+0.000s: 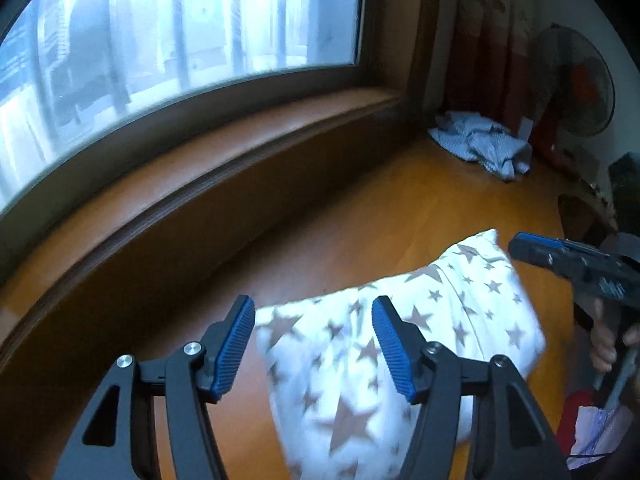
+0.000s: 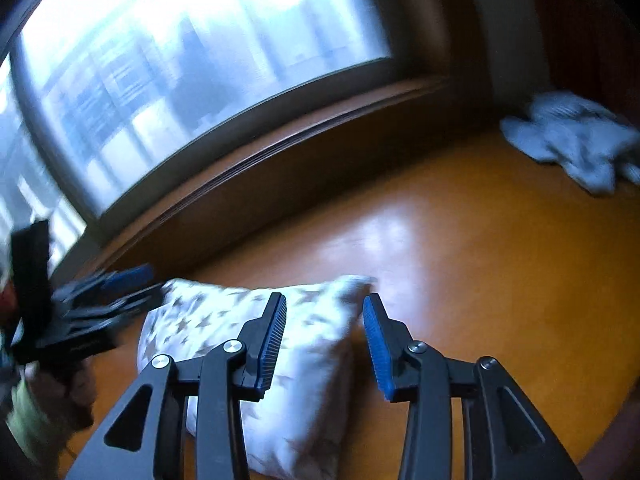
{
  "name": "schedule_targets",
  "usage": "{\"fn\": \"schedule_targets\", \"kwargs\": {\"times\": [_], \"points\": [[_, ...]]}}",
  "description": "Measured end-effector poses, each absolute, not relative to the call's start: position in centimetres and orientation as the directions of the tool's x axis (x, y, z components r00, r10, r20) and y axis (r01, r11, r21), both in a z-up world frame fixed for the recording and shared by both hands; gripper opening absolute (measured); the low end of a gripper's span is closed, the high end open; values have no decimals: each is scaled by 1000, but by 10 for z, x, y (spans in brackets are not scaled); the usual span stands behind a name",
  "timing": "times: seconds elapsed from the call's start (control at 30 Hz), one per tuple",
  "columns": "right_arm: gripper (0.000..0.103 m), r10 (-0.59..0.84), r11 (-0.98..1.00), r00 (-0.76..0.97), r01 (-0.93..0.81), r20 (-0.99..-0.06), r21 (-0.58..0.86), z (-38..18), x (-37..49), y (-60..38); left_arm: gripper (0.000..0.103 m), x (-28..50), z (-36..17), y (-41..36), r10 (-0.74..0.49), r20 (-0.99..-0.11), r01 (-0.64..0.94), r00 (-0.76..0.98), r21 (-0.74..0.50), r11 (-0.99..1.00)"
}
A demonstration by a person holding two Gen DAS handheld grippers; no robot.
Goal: Fold clothes
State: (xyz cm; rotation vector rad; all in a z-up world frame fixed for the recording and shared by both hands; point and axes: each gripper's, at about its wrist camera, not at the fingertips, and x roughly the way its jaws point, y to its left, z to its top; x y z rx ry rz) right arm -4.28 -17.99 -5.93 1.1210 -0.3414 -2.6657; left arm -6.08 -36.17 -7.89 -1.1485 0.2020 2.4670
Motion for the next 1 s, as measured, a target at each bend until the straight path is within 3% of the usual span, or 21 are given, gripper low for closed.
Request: {"fn": "schedule_targets", "kwargs": {"times": [0.1,0.2,0.4,0.57,0.73,0.77,0.8,1.0], "points": [[40,-303,-952,-648,183,-698,244,-72,-66,-196,61,-80,-107,-355,229,-807,-369,-544,-15,-929],[40,-304,-953,-601,200,-739,229,-93,-86,-195,65,-79,-112,-364,222,-819,-288,-529,-73,-955],[40,-461,-885,-513,215,-724,412,-110,-104,-159,69,-54,-112,-371,172,-846,-150,-504,-110,-983],[40,-593,-793,-483,209,-645,572,-99,-103,-127,66,-31,-87,-365,86,-815,-50,-572,-70,-996],[39,-668,-737,-384,222,-638,639,-107,-121,-130,66,-39,-92,-346,31,-818,-7,-575,-33,-999],[35,-670,-737,-373,238,-641,632,-107,-123,-136,67,-42,-97,-340,11,-824,1,-566,-14,-1000],[10,-665,-744,-376,259,-646,616,-104,-123,-142,69,-43,-103,-336,-17,-826,16,-564,9,-1000],[6,-607,-785,-489,248,-626,568,-82,-130,-124,85,-46,-112,-329,-97,-825,82,-557,61,-995]]}}
